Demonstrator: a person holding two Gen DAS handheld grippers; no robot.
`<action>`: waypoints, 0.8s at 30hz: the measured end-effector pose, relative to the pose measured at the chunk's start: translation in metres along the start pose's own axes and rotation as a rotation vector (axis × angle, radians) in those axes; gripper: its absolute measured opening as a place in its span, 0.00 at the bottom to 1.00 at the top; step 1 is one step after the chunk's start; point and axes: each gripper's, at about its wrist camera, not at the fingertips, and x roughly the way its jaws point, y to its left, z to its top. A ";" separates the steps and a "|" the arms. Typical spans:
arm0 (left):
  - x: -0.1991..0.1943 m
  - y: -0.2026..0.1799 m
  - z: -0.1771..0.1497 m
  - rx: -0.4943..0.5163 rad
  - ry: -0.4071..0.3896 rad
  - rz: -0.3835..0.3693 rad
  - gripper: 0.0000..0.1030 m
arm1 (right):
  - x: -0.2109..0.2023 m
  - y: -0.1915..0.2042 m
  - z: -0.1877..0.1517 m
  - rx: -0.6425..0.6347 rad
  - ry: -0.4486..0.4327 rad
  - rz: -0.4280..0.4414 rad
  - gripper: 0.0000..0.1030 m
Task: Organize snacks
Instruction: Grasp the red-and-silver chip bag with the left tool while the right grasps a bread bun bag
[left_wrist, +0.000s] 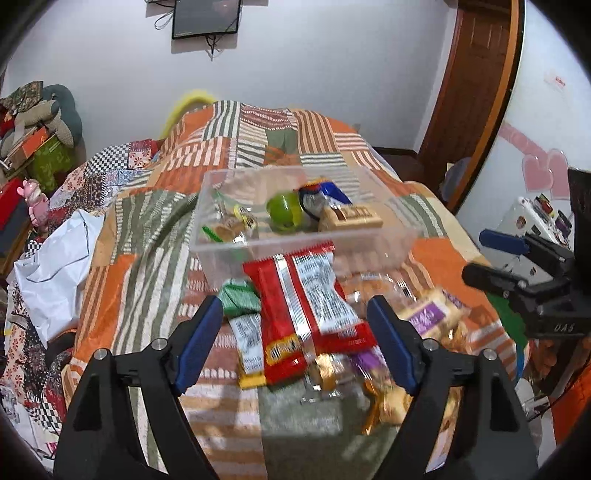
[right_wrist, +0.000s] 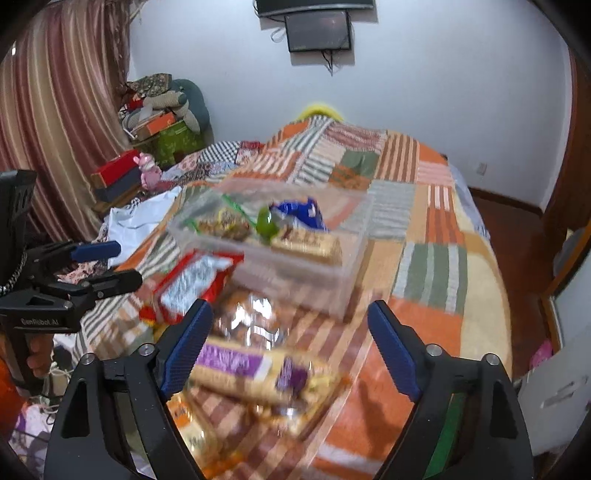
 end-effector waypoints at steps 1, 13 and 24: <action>0.001 -0.001 -0.003 0.000 0.004 -0.001 0.79 | 0.001 -0.001 -0.006 0.008 0.014 0.001 0.83; 0.030 -0.007 -0.019 -0.036 0.096 -0.037 0.79 | 0.033 -0.011 -0.046 0.086 0.171 0.048 0.83; 0.055 -0.002 -0.007 -0.074 0.106 -0.032 0.79 | 0.028 -0.035 -0.051 0.108 0.133 -0.033 0.68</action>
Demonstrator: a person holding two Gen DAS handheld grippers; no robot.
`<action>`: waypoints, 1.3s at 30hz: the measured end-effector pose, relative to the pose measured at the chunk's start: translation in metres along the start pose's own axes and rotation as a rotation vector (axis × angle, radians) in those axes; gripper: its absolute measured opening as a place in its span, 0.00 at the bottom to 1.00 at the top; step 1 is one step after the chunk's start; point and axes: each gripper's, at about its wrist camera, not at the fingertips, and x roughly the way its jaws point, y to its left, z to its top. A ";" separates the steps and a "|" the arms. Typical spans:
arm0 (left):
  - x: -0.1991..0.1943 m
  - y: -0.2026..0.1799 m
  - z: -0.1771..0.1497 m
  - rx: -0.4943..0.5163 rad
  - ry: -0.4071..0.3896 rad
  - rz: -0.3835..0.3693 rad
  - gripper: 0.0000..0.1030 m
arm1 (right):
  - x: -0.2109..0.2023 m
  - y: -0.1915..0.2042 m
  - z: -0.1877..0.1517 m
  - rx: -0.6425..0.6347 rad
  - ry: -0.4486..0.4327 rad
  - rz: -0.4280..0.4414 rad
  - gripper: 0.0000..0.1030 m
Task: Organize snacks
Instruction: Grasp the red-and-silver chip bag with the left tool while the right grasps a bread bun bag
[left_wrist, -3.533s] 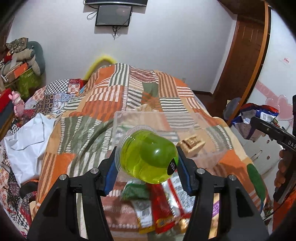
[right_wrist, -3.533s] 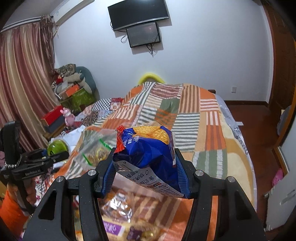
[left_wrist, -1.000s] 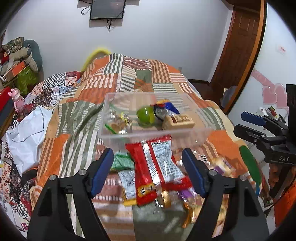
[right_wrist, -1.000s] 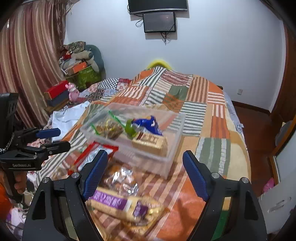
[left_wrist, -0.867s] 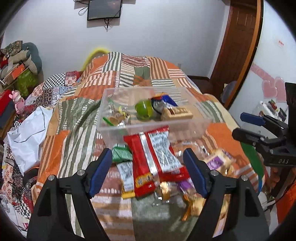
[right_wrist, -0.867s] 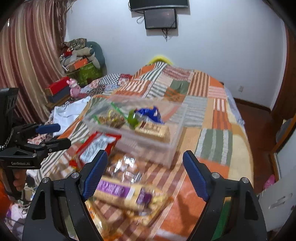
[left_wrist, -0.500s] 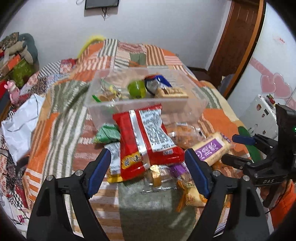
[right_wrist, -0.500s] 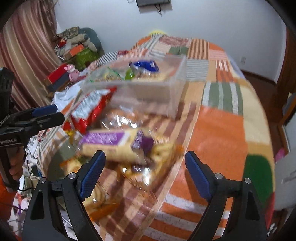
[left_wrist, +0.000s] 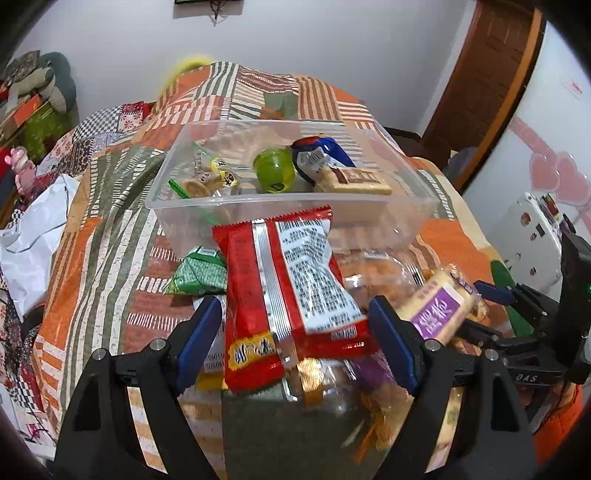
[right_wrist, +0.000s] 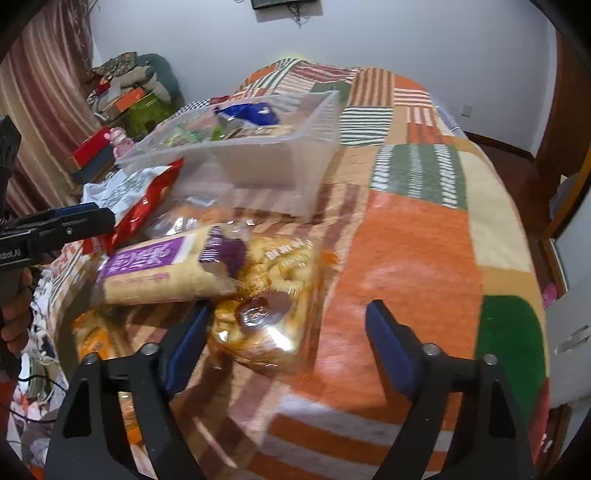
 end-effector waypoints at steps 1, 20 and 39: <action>0.002 0.001 0.001 -0.007 0.002 -0.004 0.79 | 0.001 -0.004 0.001 0.010 0.004 0.007 0.65; 0.023 0.003 -0.001 0.012 -0.021 0.024 0.66 | 0.000 -0.011 0.010 0.025 -0.030 -0.004 0.41; -0.048 0.004 0.019 0.016 -0.206 0.010 0.64 | -0.044 0.000 0.051 0.017 -0.204 0.020 0.41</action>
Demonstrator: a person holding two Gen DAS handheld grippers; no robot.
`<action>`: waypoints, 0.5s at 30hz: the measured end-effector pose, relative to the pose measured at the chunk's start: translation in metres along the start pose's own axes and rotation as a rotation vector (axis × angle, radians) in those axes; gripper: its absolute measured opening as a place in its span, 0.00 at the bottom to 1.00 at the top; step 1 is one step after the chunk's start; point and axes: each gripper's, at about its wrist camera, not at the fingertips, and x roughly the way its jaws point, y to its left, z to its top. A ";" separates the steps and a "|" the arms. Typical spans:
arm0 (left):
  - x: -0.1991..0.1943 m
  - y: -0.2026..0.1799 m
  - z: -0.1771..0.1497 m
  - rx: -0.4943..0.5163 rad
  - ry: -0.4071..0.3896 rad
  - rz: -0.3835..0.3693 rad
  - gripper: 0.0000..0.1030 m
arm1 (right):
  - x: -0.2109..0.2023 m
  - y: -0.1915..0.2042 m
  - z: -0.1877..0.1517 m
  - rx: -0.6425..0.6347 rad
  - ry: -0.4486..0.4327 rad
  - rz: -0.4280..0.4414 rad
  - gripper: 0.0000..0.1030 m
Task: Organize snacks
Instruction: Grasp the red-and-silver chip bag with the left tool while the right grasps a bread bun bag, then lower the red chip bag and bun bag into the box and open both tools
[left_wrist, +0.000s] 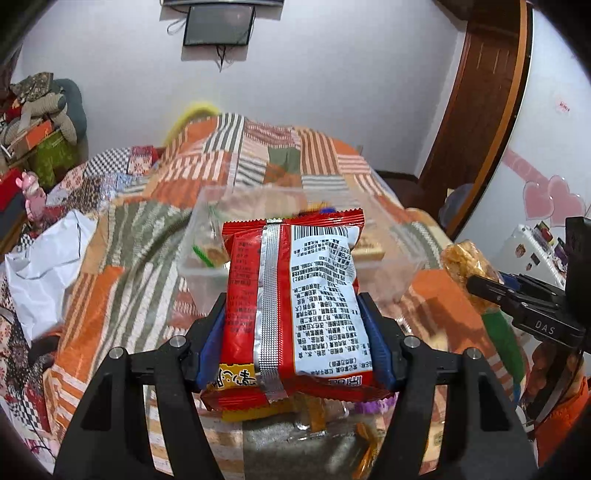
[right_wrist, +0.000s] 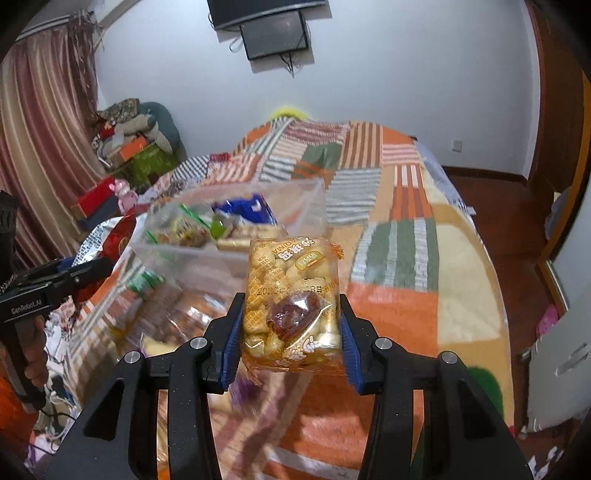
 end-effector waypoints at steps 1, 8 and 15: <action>-0.002 0.000 0.002 0.001 -0.008 0.001 0.64 | 0.000 0.001 0.003 -0.002 -0.008 0.002 0.41; -0.009 0.003 0.022 0.008 -0.061 0.013 0.64 | 0.000 0.011 0.025 -0.013 -0.069 0.026 0.41; -0.003 0.012 0.040 0.001 -0.091 0.036 0.64 | 0.007 0.019 0.047 -0.028 -0.110 0.045 0.41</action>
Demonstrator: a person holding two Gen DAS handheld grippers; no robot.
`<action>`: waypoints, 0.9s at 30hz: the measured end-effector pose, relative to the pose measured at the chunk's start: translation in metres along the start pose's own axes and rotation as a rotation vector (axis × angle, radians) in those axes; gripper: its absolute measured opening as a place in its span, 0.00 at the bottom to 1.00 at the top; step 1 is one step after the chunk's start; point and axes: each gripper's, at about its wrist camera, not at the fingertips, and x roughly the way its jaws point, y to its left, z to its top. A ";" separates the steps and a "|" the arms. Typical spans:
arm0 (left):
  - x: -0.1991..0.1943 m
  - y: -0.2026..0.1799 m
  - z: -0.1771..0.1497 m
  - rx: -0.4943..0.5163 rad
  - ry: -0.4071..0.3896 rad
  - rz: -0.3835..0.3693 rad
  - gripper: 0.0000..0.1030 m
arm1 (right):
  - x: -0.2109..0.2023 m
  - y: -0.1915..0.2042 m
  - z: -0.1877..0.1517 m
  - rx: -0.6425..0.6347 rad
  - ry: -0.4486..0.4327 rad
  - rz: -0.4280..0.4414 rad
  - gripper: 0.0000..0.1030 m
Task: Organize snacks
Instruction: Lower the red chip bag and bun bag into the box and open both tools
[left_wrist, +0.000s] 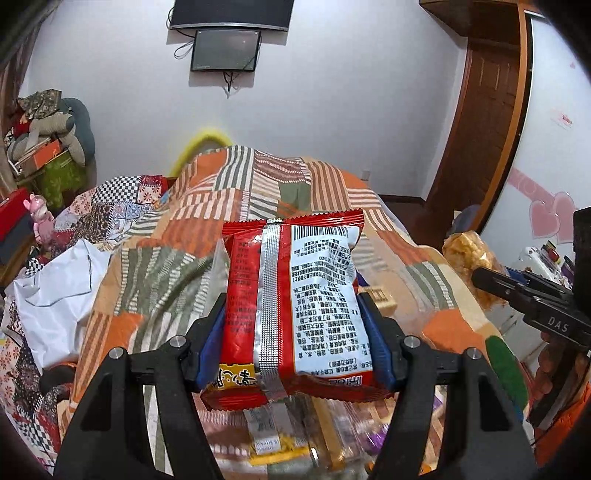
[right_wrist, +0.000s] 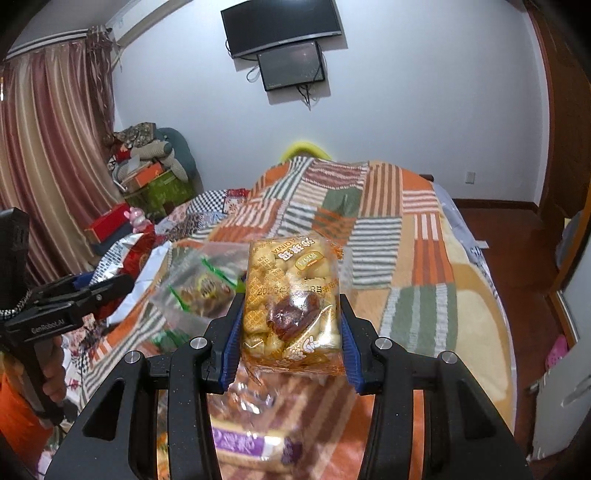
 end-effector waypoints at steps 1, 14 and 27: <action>0.002 0.001 0.002 -0.002 -0.005 0.007 0.64 | 0.001 0.001 0.003 -0.002 -0.004 0.001 0.41; 0.056 0.015 0.021 -0.012 0.044 0.047 0.64 | 0.040 -0.008 0.024 0.024 0.008 -0.003 0.41; 0.118 0.024 0.030 -0.011 0.136 0.060 0.64 | 0.097 -0.016 0.023 0.036 0.120 -0.005 0.41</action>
